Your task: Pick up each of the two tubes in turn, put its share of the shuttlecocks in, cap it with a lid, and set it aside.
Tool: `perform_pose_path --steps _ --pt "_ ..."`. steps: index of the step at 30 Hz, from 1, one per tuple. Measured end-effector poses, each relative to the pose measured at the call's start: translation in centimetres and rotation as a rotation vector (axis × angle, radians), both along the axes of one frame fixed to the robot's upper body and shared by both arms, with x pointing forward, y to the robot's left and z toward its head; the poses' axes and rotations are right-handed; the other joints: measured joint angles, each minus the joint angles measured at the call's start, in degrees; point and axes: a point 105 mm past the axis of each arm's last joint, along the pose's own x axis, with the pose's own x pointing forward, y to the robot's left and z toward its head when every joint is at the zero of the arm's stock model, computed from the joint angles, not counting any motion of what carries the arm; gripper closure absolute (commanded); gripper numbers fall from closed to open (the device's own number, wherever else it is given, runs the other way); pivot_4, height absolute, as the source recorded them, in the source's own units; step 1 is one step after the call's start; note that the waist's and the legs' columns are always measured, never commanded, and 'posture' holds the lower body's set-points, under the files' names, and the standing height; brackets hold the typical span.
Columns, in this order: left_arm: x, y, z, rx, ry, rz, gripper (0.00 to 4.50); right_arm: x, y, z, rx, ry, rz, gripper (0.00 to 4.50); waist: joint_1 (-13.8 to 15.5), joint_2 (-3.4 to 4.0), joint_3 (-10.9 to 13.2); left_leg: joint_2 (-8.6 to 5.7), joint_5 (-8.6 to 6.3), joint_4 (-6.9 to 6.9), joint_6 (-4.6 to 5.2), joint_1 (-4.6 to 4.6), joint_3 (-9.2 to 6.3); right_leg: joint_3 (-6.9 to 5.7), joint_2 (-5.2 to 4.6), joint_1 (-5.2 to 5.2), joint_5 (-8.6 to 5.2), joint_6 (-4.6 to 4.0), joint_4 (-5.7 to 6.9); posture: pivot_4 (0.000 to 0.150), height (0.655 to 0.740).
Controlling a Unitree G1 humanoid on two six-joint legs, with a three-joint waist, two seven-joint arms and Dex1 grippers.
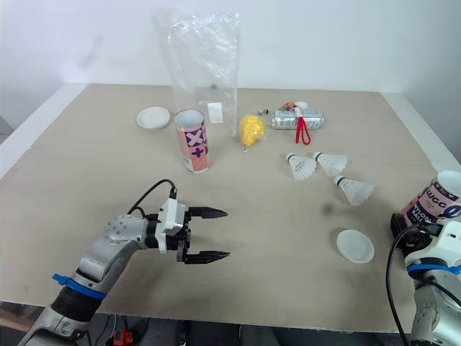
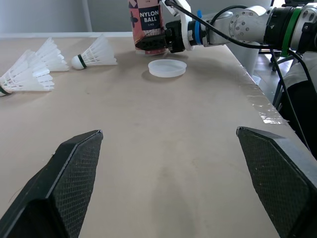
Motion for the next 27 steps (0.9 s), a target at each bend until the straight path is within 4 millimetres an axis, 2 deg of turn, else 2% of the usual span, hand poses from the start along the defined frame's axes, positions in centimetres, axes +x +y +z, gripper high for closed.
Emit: perform_pose_path --steps 1,4,7,12,18,22,27 --pt "0.0 0.0 0.0 0.0 0.001 0.002 0.0 0.0 0.0 0.0 0.001 0.0 0.002 1.41 0.0 0.0 0.0 0.0 0.0 0.0 0.0 0.0 0.0 0.0 0.0 0.0 0.0 0.0 0.0 0.15 0.74" --pt "-0.1 0.0 0.2 -0.005 -0.008 0.01 0.0 -0.4 -0.2 -0.2 -0.001 0.014 -0.001 0.13 0.04 -0.01 0.0 0.0 0.0 0.0 0.0 0.0 -0.03 -0.02 0.0 0.02 -0.01 -0.04 0.0 0.15 0.74" --pt "-0.1 0.0 0.2 -0.004 -0.009 0.011 0.0 -1.2 -0.4 -1.1 0.006 0.049 -0.007 0.13 0.05 0.02 -0.01 -0.03 0.0 0.01 0.0 0.0 -0.03 0.01 -0.01 0.01 -0.04 -0.06 0.0 0.15 0.74" --pt "-0.1 0.0 0.2 -0.004 -0.01 0.011 0.0 -1.8 -0.2 -1.1 -0.006 0.063 -0.003 0.13 0.02 0.03 -0.01 -0.03 0.0 0.01 0.0 0.0 -0.01 0.03 -0.01 0.01 -0.05 -0.09 0.0 0.15 0.74" --pt "0.1 -0.2 0.4 -0.005 -0.016 0.004 0.0 -3.6 0.9 -1.3 -0.028 0.09 0.01 0.13 0.04 0.05 -0.02 -0.02 0.0 -0.01 0.0 -0.01 -0.04 0.01 0.0 0.0 -0.09 -0.11 0.0 0.15 0.74" --pt "0.3 -0.2 0.2 -0.002 -0.007 0.005 0.0 -5.7 1.7 -1.4 -0.016 0.105 -0.002 0.13 0.04 0.06 -0.02 -0.02 -0.01 -0.02 0.0 -0.02 -0.04 0.02 -0.02 -0.02 -0.13 -0.13 0.0 0.15 0.74" --pt "0.6 -0.2 0.2 -0.002 -0.017 0.0 0.0 -8.6 2.7 0.2 -0.045 0.127 0.051 0.13 0.05 0.08 -0.02 -0.02 -0.01 -0.01 -0.01 -0.03 -0.05 0.01 -0.03 -0.02 -0.15 -0.14 -0.01 0.15 0.74"
